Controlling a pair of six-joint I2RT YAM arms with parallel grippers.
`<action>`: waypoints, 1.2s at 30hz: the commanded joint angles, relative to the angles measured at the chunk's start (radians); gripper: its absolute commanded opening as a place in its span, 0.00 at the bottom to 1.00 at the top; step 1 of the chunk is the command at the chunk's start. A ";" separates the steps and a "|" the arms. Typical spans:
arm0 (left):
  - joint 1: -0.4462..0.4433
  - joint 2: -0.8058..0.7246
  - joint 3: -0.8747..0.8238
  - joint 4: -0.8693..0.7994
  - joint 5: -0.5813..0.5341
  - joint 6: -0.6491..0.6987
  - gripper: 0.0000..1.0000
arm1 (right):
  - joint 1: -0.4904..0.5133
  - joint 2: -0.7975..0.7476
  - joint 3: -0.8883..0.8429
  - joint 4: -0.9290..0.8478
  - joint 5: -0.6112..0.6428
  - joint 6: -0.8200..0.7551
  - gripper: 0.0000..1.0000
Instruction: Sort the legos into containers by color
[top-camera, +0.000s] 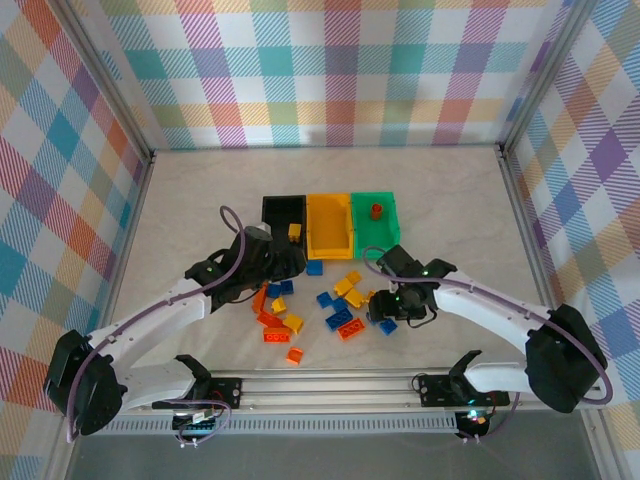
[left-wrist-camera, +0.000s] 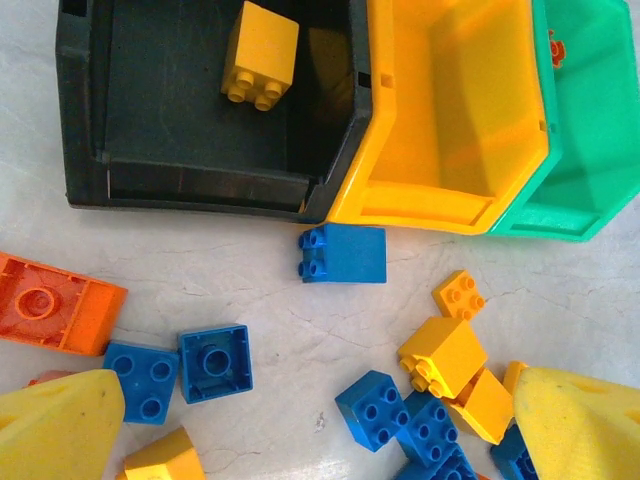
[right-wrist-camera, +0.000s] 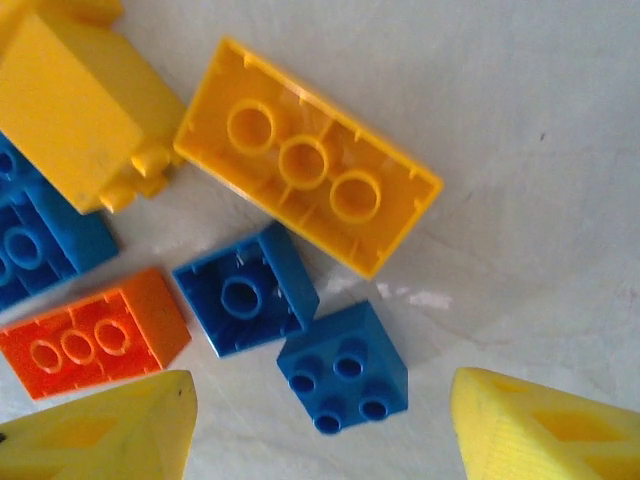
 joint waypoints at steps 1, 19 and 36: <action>0.004 -0.011 -0.015 0.006 -0.023 -0.012 1.00 | 0.031 0.028 -0.020 -0.060 0.004 0.028 0.68; 0.040 -0.027 -0.032 -0.005 -0.023 -0.015 1.00 | 0.094 0.212 -0.035 0.075 0.078 0.043 0.55; 0.041 -0.044 -0.042 -0.007 -0.030 -0.014 1.00 | 0.094 -0.033 0.052 -0.061 0.115 -0.015 0.35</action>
